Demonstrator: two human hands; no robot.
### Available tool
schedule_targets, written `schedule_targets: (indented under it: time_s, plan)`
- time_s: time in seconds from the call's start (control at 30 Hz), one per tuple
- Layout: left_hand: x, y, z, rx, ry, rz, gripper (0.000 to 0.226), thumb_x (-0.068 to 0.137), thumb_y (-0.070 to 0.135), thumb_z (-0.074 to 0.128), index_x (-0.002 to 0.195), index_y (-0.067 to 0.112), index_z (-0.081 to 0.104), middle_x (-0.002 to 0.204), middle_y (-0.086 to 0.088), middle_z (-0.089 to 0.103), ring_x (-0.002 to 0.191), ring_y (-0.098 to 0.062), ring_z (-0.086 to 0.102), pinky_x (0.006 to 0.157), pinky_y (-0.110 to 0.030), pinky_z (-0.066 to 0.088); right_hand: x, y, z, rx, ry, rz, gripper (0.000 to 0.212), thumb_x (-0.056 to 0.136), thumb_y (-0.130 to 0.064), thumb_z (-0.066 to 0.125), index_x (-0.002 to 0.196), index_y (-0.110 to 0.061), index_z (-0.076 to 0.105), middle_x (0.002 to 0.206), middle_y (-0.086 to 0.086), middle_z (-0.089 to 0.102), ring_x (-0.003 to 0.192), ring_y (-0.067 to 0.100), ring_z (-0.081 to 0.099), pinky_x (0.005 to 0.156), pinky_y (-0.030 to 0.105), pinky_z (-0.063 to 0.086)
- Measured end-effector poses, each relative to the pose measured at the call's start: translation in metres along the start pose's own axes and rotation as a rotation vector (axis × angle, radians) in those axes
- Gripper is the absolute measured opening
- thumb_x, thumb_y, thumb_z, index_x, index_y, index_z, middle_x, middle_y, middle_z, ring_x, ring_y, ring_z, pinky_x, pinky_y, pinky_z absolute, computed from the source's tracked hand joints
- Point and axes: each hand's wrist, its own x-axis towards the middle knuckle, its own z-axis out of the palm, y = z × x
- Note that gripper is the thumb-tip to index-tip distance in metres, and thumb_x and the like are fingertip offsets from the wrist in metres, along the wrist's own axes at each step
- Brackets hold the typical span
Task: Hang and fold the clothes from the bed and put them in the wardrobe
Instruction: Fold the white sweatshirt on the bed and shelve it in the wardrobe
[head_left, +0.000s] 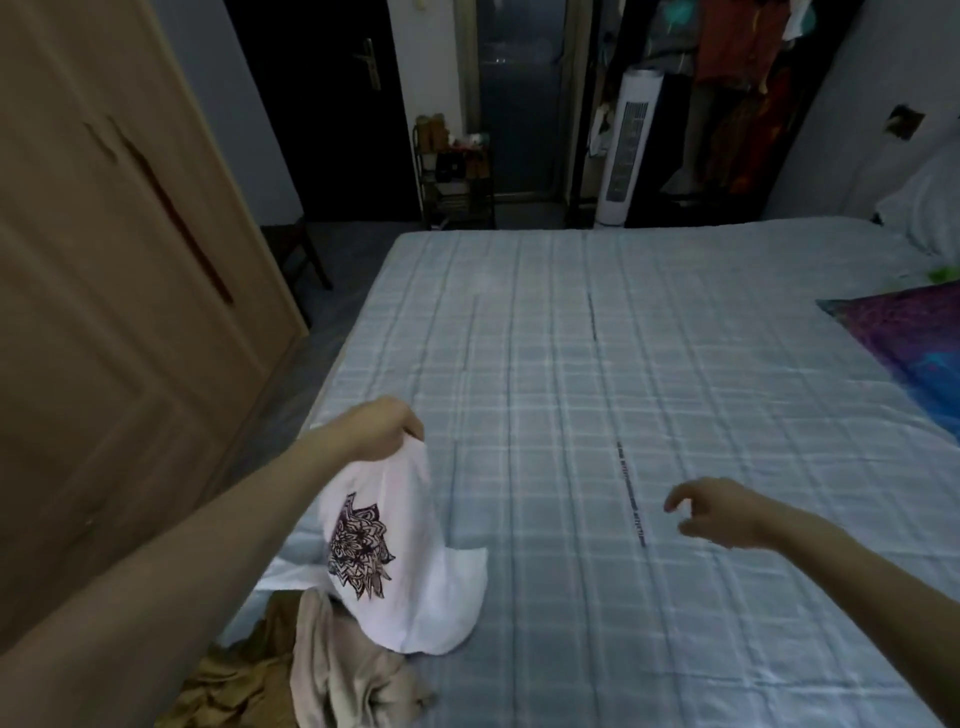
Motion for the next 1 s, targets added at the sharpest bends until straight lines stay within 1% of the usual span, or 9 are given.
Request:
schedule_targets:
  time_s: [0.07,0.17,0.33,0.47,0.53,0.63,0.77,0.87,1.0]
  plan:
    - [0.002,0.028,0.012,-0.067,-0.048,0.126,0.054,0.065,-0.006,0.043,0.104,0.013,0.076,0.108,-0.010,0.072,0.107,-0.027,0.062,0.093,-0.024,0.042,0.022,-0.037,0.002,0.075,0.041,-0.150,0.049,0.085,-0.034,0.071,0.131,-0.026,0.055,0.101,-0.009,0.065,0.093,0.005,0.061,0.078,0.011,0.038]
    - [-0.005,0.062,0.021,-0.257,0.048,0.321,0.058,0.056,-0.005,0.037,0.095,0.010,0.078,0.098,-0.008,0.073,0.093,-0.015,0.063,0.085,-0.007,0.038,0.041,-0.114,0.005,0.307,0.068,-0.398,0.082,0.075,-0.048,0.078,0.144,-0.023,0.042,0.137,-0.014,0.048,0.125,0.002,0.045,0.106,0.018,0.032]
    - [-0.024,0.091,0.045,-0.643,0.451,0.170,0.026,0.079,0.001,0.068,0.101,0.015,0.068,0.101,0.006,0.067,0.098,-0.008,0.062,0.088,-0.019,0.047,0.051,-0.187,0.009,0.452,-0.050,-0.433,0.036,0.082,-0.041,0.068,0.112,-0.020,0.066,0.110,0.003,0.068,0.101,0.018,0.063,0.089,0.034,0.050]
    - [-0.032,0.070,0.090,-1.054,0.205,-0.343,0.032,0.086,0.023,0.072,0.114,0.016,0.061,0.115,0.003,0.063,0.106,-0.012,0.058,0.083,-0.018,0.046,0.030,-0.164,0.006,0.698,-0.136,-0.330,0.015,0.089,-0.012,0.055,0.098,-0.014,0.068,0.089,-0.001,0.065,0.083,0.015,0.061,0.071,0.021,0.047]
    - [-0.030,0.059,0.122,-0.931,0.017,-0.483,0.049,0.082,0.014,0.063,0.130,0.018,0.052,0.135,-0.006,0.054,0.118,-0.019,0.052,0.089,-0.026,0.046,0.017,-0.144,0.007,0.836,-0.200,-0.274,0.016,0.092,-0.011,0.053,0.099,-0.017,0.066,0.094,-0.002,0.069,0.083,0.011,0.065,0.075,0.018,0.049]
    - [-0.018,0.071,0.153,-0.618,-0.078,-0.324,0.073,0.082,0.000,0.058,0.149,0.015,0.032,0.149,-0.011,0.037,0.134,-0.027,0.040,0.102,-0.028,0.038,-0.002,-0.116,0.006,0.901,-0.267,-0.272,0.022,0.095,-0.015,0.051,0.104,-0.029,0.064,0.100,-0.018,0.070,0.089,-0.003,0.066,0.077,0.011,0.049]
    - [0.006,0.105,0.164,-0.534,-0.054,-0.238,0.039,0.082,0.024,0.053,0.120,0.021,0.062,0.121,-0.006,0.066,0.113,-0.028,0.059,0.092,-0.038,0.047,-0.027,-0.082,0.000,0.854,-0.254,-0.242,0.015,0.088,-0.029,0.060,0.099,-0.030,0.070,0.100,-0.016,0.073,0.095,0.000,0.067,0.080,0.016,0.050]
    - [0.017,0.109,0.162,-0.675,0.039,-0.232,0.036,0.069,0.030,0.044,0.093,0.022,0.070,0.095,-0.002,0.073,0.095,-0.026,0.066,0.081,-0.036,0.052,-0.032,-0.046,-0.002,0.615,-0.223,-0.175,0.051,0.063,-0.048,0.062,0.102,-0.016,0.072,0.106,0.006,0.072,0.097,0.018,0.067,0.085,0.034,0.051]
    - [0.024,0.118,0.137,-0.751,0.113,-0.056,0.032,0.078,0.018,0.054,0.102,0.016,0.075,0.102,-0.001,0.074,0.098,-0.016,0.066,0.083,-0.026,0.048,-0.031,-0.018,0.014,0.314,-0.381,0.034,0.048,0.072,-0.067,0.061,0.095,-0.025,0.068,0.110,-0.005,0.063,0.100,0.013,0.059,0.088,0.028,0.048]
